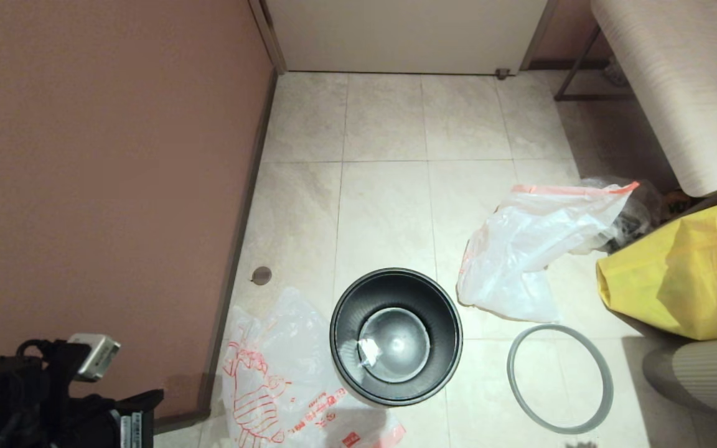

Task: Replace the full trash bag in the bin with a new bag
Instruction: Pick up a new trash bag

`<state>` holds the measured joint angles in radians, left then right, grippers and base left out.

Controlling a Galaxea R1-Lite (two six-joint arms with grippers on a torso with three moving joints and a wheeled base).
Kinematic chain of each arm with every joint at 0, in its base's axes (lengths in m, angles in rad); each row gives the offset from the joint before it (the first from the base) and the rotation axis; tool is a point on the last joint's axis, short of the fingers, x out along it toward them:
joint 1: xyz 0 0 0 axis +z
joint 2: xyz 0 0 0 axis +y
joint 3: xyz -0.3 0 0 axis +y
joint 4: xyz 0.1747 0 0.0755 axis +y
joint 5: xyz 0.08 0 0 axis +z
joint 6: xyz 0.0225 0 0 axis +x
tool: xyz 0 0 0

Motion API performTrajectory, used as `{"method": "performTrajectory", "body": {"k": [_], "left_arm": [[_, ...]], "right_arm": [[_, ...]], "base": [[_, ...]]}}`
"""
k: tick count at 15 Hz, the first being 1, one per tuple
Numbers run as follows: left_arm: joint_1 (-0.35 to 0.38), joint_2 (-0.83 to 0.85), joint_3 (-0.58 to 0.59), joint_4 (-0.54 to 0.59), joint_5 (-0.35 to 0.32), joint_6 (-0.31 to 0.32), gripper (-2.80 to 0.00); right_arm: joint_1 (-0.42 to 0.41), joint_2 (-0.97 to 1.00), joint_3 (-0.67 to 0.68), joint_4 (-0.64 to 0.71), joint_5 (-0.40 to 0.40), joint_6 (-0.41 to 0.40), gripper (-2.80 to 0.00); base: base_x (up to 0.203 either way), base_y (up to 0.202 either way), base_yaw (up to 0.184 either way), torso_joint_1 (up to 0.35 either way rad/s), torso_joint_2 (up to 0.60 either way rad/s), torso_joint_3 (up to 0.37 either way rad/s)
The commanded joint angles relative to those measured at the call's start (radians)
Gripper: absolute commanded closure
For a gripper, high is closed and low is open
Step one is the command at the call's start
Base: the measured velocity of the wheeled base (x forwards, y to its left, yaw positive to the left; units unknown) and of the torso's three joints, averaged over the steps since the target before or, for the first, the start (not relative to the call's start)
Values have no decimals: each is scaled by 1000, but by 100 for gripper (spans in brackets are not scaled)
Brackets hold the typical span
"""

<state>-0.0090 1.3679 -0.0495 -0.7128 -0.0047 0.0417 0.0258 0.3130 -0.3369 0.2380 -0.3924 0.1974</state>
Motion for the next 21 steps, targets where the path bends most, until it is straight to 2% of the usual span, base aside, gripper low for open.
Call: {"method": "performTrajectory", "body": {"k": [1, 2, 3, 4, 5, 6, 7, 8, 11, 15, 16, 18, 21], "left_arm": [[-1, 26, 9, -5, -1, 1, 0], [0, 26, 13, -5, -1, 1, 0], [0, 25, 14, -5, -1, 1, 0], [0, 25, 14, -5, 0, 1, 0], [0, 25, 14, -5, 0, 2, 0], [-3, 28, 15, -5, 0, 4, 0], [-23, 29, 19, -5, 0, 7, 0], [-36, 32, 19, -5, 11, 8, 0], [-75, 102, 24, -3, 34, 9, 0], [-135, 369, 26, -15, 71, 6, 0], [-148, 442, 19, -40, 84, 5, 0], [-184, 620, 15, -166, 119, 6, 0], [-280, 913, 8, -454, 258, 9, 0]], "right_arm": [[-9, -215, 26, 50, 113, -4, 0], [-13, -276, 52, 104, 210, -24, 0], [-16, -309, 103, 134, 270, -64, 0], [-18, -313, 154, 116, 291, -99, 0], [-19, -313, 200, 41, 301, -123, 0], [-19, -313, 246, -68, 335, -144, 0], [-19, -313, 272, -120, 390, -188, 0], [-19, -313, 273, -120, 401, -216, 0], [-19, -313, 301, -136, 401, -231, 0], [-20, -313, 303, -144, 398, -216, 0], [-20, -313, 303, -144, 397, -200, 0], [-20, -313, 303, -148, 394, -197, 0], [-20, -313, 303, -146, 394, -196, 0]], "base": [[0, 0, 0, 0, 0, 0], [0, 0, 0, 0, 0, 0], [0, 0, 0, 0, 0, 0], [0, 0, 0, 0, 0, 0], [0, 0, 0, 0, 0, 0], [0, 0, 0, 0, 0, 0], [0, 0, 0, 0, 0, 0], [0, 0, 0, 0, 0, 0], [0, 0, 0, 0, 0, 0], [0, 0, 0, 0, 0, 0], [0, 0, 0, 0, 0, 0], [0, 0, 0, 0, 0, 0], [0, 0, 0, 0, 0, 0]]}}
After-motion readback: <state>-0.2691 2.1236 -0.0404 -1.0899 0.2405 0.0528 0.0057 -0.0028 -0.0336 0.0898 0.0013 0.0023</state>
